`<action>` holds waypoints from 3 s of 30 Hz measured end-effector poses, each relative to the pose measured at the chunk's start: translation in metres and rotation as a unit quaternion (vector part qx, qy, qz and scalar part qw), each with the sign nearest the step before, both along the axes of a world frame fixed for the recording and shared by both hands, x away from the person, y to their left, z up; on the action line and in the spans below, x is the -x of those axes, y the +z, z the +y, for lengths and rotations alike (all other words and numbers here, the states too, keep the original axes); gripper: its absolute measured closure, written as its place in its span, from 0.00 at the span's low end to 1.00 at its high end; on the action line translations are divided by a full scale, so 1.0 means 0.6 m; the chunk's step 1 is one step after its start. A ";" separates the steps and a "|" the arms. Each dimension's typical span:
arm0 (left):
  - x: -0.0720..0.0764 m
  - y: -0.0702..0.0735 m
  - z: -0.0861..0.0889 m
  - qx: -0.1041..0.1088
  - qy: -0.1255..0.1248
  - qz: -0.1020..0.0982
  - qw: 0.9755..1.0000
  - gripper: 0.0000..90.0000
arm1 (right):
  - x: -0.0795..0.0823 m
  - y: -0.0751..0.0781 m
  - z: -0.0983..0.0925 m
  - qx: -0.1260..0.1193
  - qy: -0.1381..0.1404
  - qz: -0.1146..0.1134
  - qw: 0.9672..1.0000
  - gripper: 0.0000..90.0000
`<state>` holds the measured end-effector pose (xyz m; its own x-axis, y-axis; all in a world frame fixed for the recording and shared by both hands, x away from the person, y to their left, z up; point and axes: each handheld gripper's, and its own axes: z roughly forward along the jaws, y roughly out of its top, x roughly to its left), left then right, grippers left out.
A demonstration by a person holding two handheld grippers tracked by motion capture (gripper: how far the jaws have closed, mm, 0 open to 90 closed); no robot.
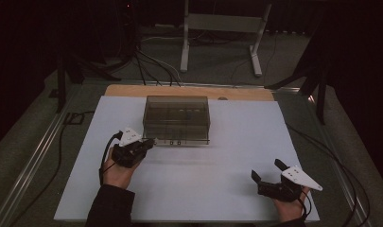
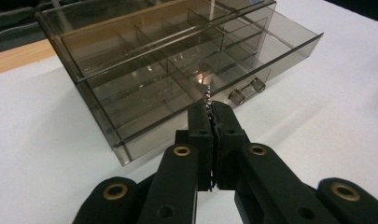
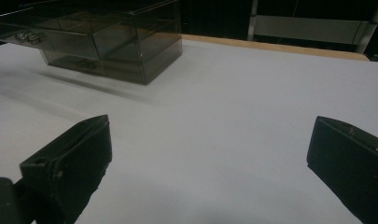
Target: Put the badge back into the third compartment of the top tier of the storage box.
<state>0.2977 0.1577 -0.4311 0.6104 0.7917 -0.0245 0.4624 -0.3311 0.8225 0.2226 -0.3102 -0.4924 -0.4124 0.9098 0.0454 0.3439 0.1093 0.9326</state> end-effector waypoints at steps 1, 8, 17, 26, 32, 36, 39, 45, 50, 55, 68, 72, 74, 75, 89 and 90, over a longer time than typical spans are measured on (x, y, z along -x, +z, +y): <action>-0.001 0.000 -0.001 0.002 -0.001 0.000 1.000 0.99 | 0.000 0.000 0.000 0.000 0.000 0.000 1.000 0.00; -0.007 0.003 -0.008 0.004 -0.005 -0.001 1.000 0.99 | 0.000 0.000 0.000 0.000 0.000 0.000 1.000 0.00; -0.015 0.005 -0.019 0.005 -0.012 -0.003 1.000 0.99 | 0.000 0.000 0.000 -0.001 0.000 0.000 1.000 0.00; -0.022 0.007 -0.031 0.009 -0.019 -0.004 1.000 0.99 | -0.001 0.000 0.000 -0.001 0.001 -0.001 1.000 0.00; -0.025 0.008 -0.035 0.008 -0.022 -0.004 1.000 0.99 | -0.001 0.000 0.000 -0.001 0.001 0.000 1.000 0.00; -0.027 0.010 -0.038 0.009 -0.024 -0.005 1.000 0.99 | -0.001 0.000 0.000 -0.001 0.000 0.000 1.000 0.00; -0.031 0.012 -0.046 0.010 -0.026 -0.007 1.000 0.99 | -0.001 0.000 0.000 -0.001 0.001 -0.001 1.000 0.00; -0.035 0.012 -0.052 0.008 -0.028 -0.009 1.000 0.99 | -0.001 0.000 -0.001 -0.001 0.000 -0.001 1.000 0.00; -0.040 0.012 -0.059 0.008 -0.030 -0.009 0.999 0.99 | -0.001 0.000 -0.001 -0.001 0.000 -0.001 1.000 0.00; -0.044 0.013 -0.064 0.008 -0.031 -0.010 0.999 0.99 | -0.001 0.000 -0.001 -0.001 0.000 -0.001 1.000 0.00; -0.052 0.015 -0.081 0.007 -0.036 -0.013 0.999 0.99 | -0.001 0.000 -0.001 -0.001 0.000 -0.001 1.000 0.00; -0.054 0.014 -0.085 0.006 -0.037 -0.014 0.999 0.99 | -0.001 0.000 -0.001 -0.001 0.000 -0.001 1.000 0.00; -0.056 0.014 -0.087 0.008 -0.038 -0.014 0.999 0.99 | -0.001 0.000 -0.001 -0.001 0.001 -0.001 1.000 0.00; -0.057 0.014 -0.089 0.008 -0.038 -0.014 0.999 0.99 | -0.001 0.000 -0.001 -0.001 0.000 -0.001 1.000 0.00; -0.064 0.017 -0.108 0.009 -0.046 -0.018 0.999 0.99 | -0.001 0.000 -0.001 0.000 0.001 -0.001 1.000 0.00; -0.064 0.017 -0.109 0.010 -0.046 -0.018 0.999 0.99 | -0.001 0.000 -0.001 0.000 0.001 -0.001 1.000 0.00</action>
